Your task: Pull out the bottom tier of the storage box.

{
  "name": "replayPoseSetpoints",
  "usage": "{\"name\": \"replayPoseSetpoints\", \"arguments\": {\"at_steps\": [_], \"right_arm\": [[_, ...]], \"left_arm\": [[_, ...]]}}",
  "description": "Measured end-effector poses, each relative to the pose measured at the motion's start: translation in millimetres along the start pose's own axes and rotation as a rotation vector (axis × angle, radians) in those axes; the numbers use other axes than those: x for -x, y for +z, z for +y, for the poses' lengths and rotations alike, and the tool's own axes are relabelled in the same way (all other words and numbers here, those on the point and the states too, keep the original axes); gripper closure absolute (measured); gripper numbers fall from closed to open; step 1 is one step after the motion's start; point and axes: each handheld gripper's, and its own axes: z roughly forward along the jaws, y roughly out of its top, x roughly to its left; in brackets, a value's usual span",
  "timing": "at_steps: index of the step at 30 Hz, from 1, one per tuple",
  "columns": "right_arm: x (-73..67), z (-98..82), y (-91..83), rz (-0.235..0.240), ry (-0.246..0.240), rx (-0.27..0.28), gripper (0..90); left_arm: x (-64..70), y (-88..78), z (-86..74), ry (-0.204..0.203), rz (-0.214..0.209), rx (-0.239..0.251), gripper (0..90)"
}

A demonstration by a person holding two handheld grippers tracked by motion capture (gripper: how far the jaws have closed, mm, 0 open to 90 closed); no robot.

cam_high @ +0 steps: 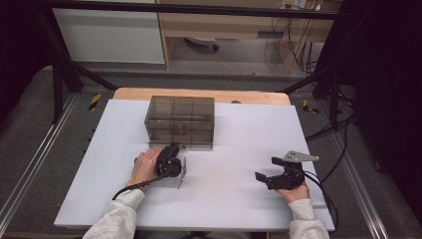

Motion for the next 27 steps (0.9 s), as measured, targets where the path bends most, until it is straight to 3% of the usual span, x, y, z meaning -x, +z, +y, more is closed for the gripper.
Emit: {"name": "replayPoseSetpoints", "arguments": {"at_steps": [27], "right_arm": [[-0.1, -0.2, 0.5, 0.000, 0.000, -0.003, 1.2]], "left_arm": [[3.9, -7.5, 0.9, 0.010, -0.001, 0.007, 68.3]]}}
